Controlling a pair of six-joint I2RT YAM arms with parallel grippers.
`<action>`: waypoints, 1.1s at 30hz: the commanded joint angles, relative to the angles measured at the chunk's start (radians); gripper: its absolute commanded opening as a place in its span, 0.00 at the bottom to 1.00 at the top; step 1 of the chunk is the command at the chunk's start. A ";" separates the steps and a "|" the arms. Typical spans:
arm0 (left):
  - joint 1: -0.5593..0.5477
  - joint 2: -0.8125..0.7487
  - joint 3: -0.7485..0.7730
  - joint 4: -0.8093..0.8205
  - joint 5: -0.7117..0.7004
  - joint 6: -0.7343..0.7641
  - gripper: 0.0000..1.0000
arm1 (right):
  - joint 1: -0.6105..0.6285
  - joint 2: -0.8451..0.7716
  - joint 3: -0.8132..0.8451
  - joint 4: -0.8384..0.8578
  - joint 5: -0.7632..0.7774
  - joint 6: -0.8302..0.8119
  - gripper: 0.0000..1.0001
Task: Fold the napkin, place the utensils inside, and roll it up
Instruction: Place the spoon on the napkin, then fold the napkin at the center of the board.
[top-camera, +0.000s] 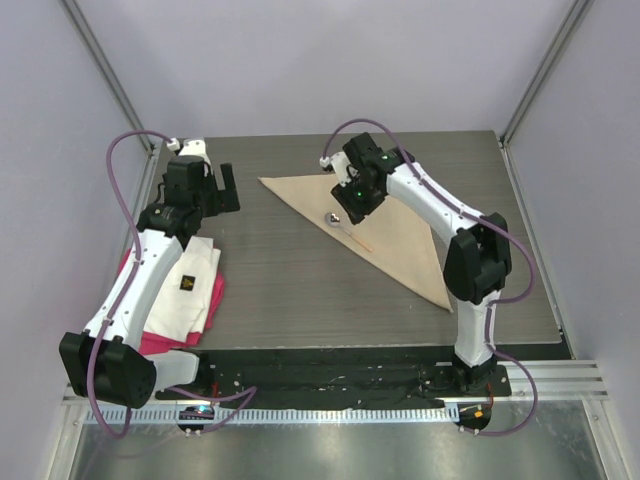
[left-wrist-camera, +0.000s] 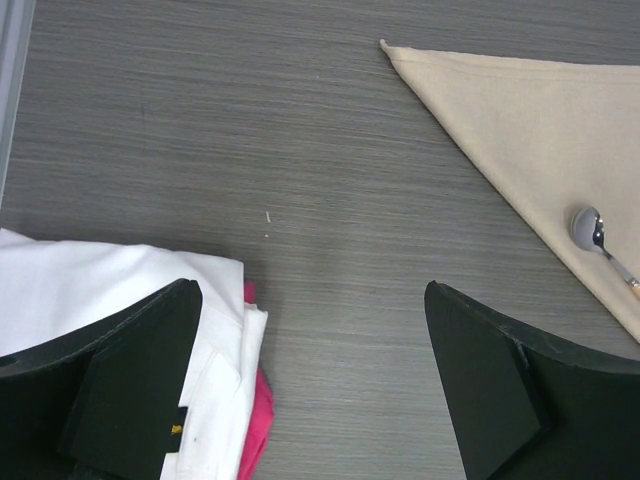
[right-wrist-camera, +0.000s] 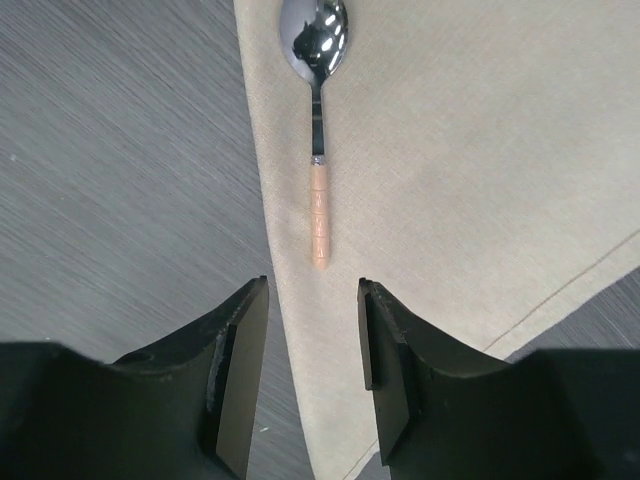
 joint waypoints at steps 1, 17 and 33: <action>0.000 0.000 0.008 0.051 0.031 -0.037 1.00 | 0.007 -0.160 -0.056 0.089 0.014 0.075 0.49; 0.003 0.321 0.062 0.313 0.140 -0.450 0.91 | 0.007 -0.674 -0.558 0.681 0.007 0.382 0.50; 0.057 0.799 0.275 0.553 0.198 -0.586 0.66 | 0.005 -0.836 -0.662 0.757 0.042 0.448 0.53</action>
